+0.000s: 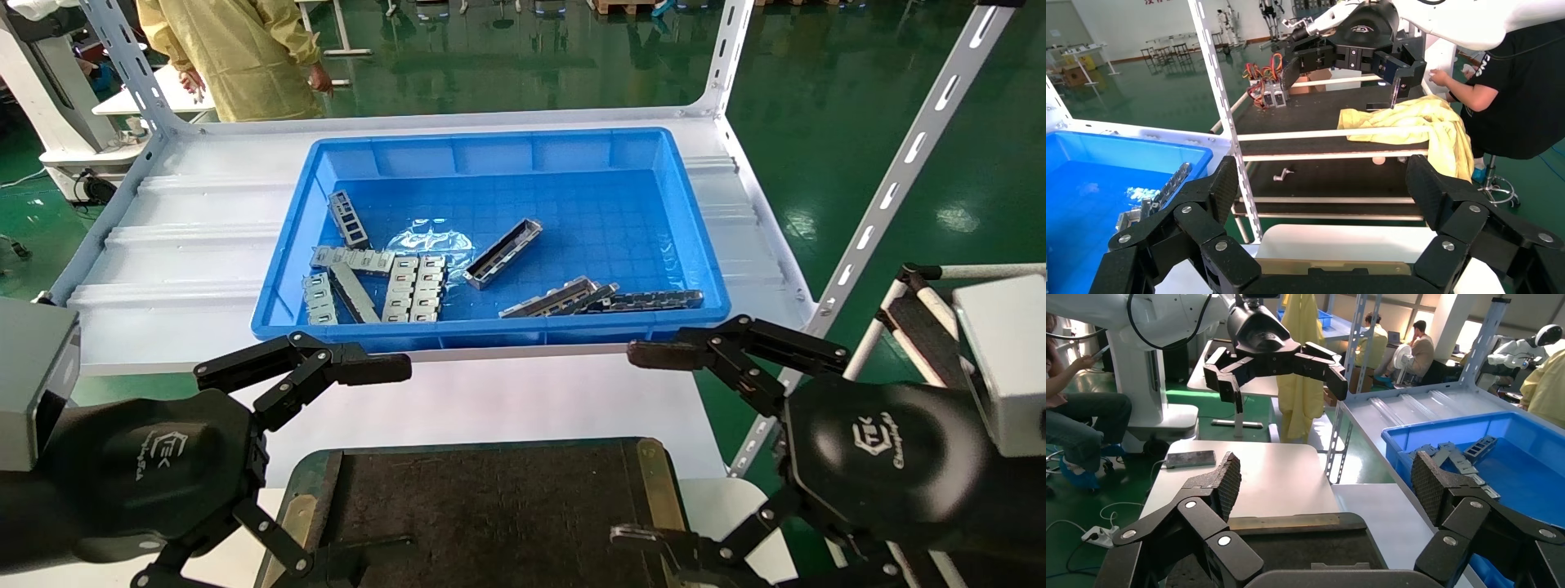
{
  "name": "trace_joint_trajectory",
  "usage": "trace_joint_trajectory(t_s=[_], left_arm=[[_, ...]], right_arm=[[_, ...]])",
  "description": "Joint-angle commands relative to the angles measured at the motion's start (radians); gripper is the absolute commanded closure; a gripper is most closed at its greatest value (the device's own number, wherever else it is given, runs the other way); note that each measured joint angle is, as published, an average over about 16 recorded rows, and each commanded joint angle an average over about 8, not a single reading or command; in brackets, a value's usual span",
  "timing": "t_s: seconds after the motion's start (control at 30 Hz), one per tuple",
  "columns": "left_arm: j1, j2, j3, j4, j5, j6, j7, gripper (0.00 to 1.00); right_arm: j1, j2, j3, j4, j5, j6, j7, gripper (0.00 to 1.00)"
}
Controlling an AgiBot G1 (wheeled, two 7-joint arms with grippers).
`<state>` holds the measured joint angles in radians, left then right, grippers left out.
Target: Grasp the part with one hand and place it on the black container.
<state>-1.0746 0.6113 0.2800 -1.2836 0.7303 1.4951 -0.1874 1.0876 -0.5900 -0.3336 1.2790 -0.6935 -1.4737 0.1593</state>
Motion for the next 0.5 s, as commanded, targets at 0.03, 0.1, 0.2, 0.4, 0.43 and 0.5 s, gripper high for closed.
trace_joint_trajectory(t_s=[0.03,0.1,0.2,0.4,0.43,0.5], left_arm=[[0.000,0.000,0.000,0.000,0.000,0.000,0.000,0.00],[0.000,0.000,0.000,0.000,0.000,0.000,0.000,0.00],[0.000,0.000,0.000,0.000,0.000,0.000,0.000,0.00],[0.000,0.000,0.000,0.000,0.000,0.000,0.000,0.00],[0.000,0.000,0.000,0.000,0.000,0.000,0.000,0.00],[0.000,0.000,0.000,0.000,0.000,0.000,0.000,0.00]], right_arm=[[0.000,0.000,0.000,0.000,0.000,0.000,0.000,0.00],[0.000,0.000,0.000,0.000,0.000,0.000,0.000,0.00],[0.000,0.000,0.000,0.000,0.000,0.000,0.000,0.00],[0.000,0.000,0.000,0.000,0.000,0.000,0.000,0.00],[0.000,0.000,0.000,0.000,0.000,0.000,0.000,0.00],[0.000,0.000,0.000,0.000,0.000,0.000,0.000,0.00]])
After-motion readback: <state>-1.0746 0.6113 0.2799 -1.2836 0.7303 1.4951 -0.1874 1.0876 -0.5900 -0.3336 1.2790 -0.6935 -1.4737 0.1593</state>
